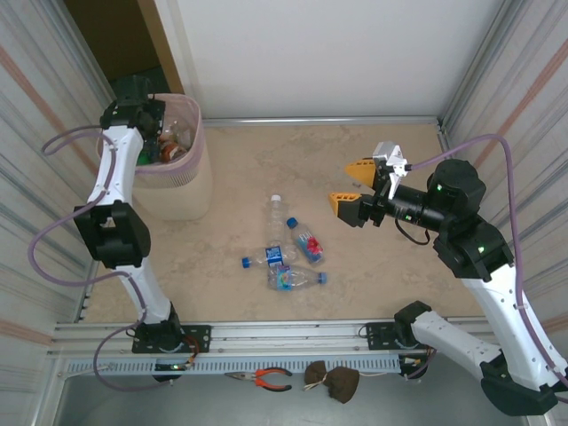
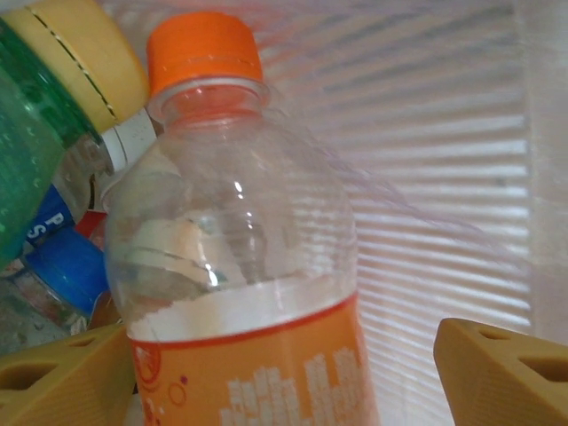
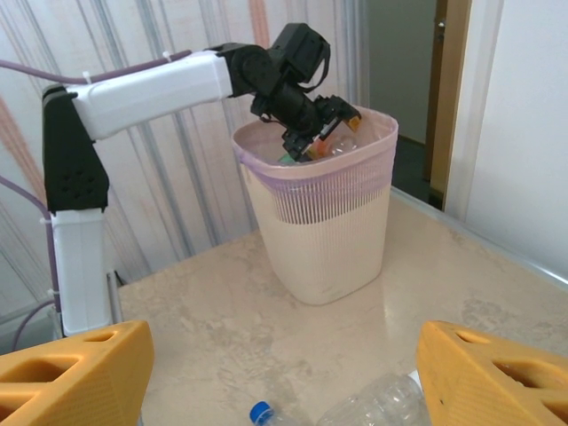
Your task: Put the plastic bottles in the bin
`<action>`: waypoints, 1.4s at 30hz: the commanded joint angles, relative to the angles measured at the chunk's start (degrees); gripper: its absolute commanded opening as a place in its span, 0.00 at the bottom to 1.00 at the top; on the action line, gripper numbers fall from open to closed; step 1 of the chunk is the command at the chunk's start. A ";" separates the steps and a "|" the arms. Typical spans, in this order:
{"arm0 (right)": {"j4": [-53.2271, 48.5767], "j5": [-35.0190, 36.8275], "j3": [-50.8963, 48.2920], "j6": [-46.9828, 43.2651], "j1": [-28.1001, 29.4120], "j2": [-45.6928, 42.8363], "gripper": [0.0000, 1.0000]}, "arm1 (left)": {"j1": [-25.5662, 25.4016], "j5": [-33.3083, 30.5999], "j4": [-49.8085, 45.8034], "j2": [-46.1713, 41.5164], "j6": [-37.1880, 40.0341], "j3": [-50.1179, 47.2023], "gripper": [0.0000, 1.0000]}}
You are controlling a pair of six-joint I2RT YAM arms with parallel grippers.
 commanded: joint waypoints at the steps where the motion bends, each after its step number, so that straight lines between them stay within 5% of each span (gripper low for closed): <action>1: 1.12 -0.34 -0.04 0.79 0.50 -0.02 0.77 | -0.36 0.48 0.66 -4.45 -0.35 -0.44 0.90; 12: 0.79 -0.73 0.60 0.59 0.50 -0.08 0.77 | -0.39 1.03 1.24 -10.66 1.38 -1.15 0.90; 19: 1.11 -1.09 0.45 0.54 0.50 0.01 0.77 | -1.58 10.18 8.44 -8.56 4.74 0.05 0.62; 25: 1.30 -0.87 0.23 0.39 0.50 0.16 0.77 | -3.91 15.35 10.10 -4.15 5.10 2.54 0.51; 42: 1.98 -1.06 0.32 0.78 0.49 1.34 0.77 | 0.50 14.94 10.45 -0.16 7.37 -4.58 0.46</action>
